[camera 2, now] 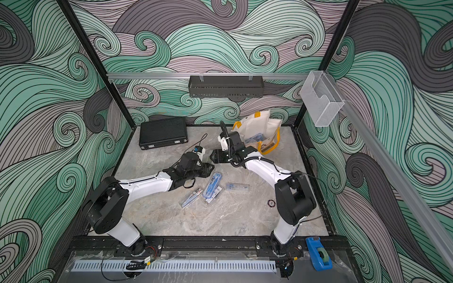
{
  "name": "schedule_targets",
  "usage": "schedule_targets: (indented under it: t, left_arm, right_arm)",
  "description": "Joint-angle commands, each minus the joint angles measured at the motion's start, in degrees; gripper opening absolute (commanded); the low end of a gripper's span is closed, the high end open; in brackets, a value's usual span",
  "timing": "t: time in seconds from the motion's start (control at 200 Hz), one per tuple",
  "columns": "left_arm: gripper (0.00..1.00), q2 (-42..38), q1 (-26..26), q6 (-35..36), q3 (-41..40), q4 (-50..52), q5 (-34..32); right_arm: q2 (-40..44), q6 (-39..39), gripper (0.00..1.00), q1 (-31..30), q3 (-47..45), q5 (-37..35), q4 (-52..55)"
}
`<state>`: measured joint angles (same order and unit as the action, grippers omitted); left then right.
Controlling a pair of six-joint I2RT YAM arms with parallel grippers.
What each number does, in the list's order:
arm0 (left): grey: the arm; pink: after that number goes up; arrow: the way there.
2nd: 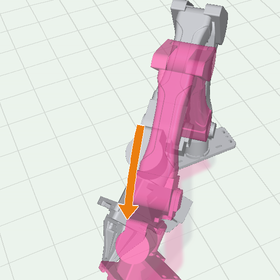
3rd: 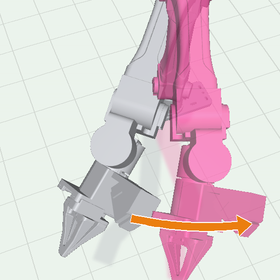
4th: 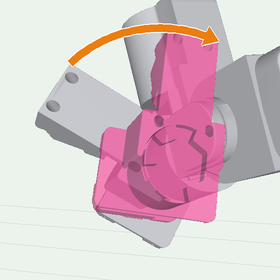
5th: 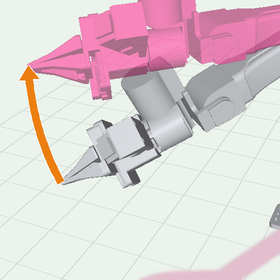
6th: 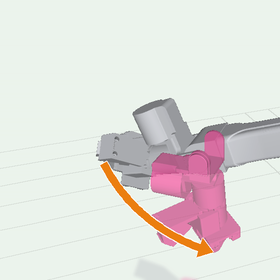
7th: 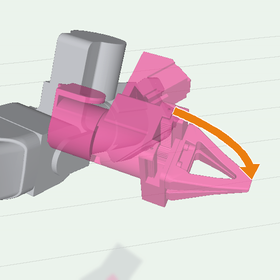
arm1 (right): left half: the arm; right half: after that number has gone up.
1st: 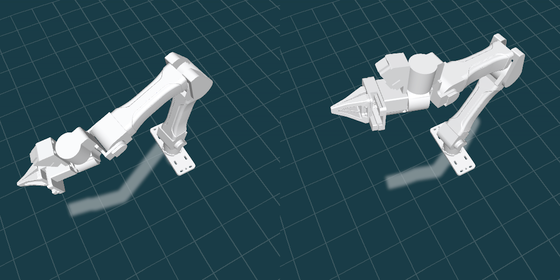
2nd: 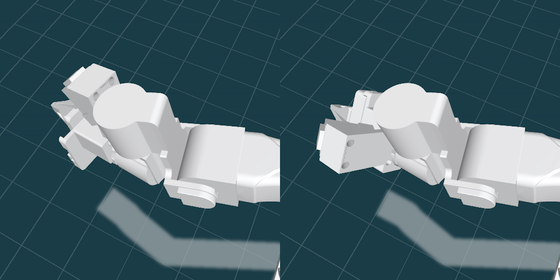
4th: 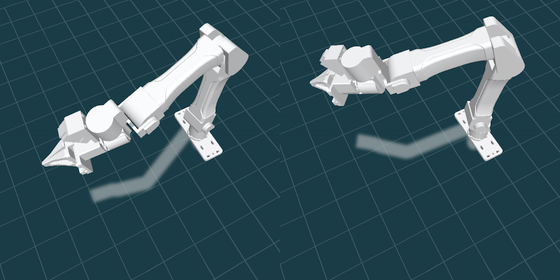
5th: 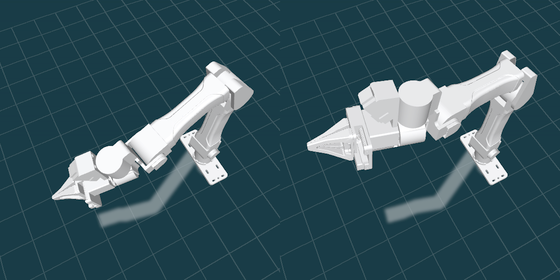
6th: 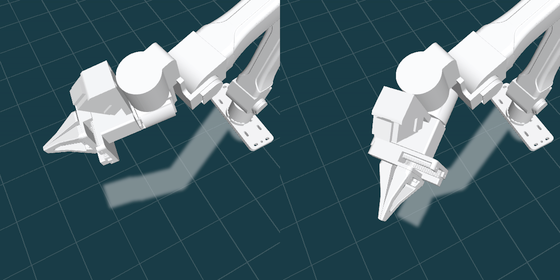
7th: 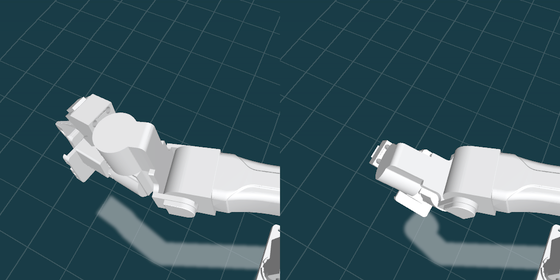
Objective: Put the compass set into the canvas bag
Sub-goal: Pick up the compass set at the center of the board.
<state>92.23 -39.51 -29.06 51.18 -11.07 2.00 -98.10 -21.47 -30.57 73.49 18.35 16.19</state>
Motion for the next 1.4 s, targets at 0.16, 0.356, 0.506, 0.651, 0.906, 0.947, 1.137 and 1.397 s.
schedule_targets:
  t: [0.16,0.356,0.506,0.651,0.906,0.947,1.137,1.397]
  left_arm:
    - [0.44,-1.8,-0.2,-0.3,-0.6,-6.2,5.1]
    - [0.44,-1.7,-0.2,-0.7,-0.9,-7.0,6.0]
    - [0.44,-1.9,-0.2,-0.8,-0.8,-7.4,6.5]
    - [0.44,-1.9,-0.2,-0.8,-0.7,-7.4,6.5]
    - [0.44,-1.8,-0.2,-0.9,-0.7,-7.3,6.5]
    - [0.44,-1.8,-0.1,-0.9,-0.6,-7.2,6.5]
    - [0.59,-2.1,0.0,-1.0,-0.9,-7.1,6.1]
    - [0.99,-5.1,0.2,-0.6,-2.9,-6.4,1.9]
  right_arm:
    - [-1.2,-2.9,0.61,0.6,2.4,1.5,-4.2]
    - [-1.9,-4.0,0.53,0.9,3.2,2.7,-5.4]
    - [-2.1,-4.3,0.45,1.3,3.1,2.8,-5.9]
    - [-2.1,-4.5,0.35,1.4,2.8,3.0,-6.3]
    - [-1.8,-4.7,0.20,1.5,2.6,3.2,-6.9]
    - [-1.9,-4.7,0.18,1.5,2.6,3.3,-6.9]
    - [-1.6,-4.5,0.09,1.6,2.7,3.4,-7.1]
    - [-0.8,-2.0,0.06,2.3,6.0,1.0,-4.0]
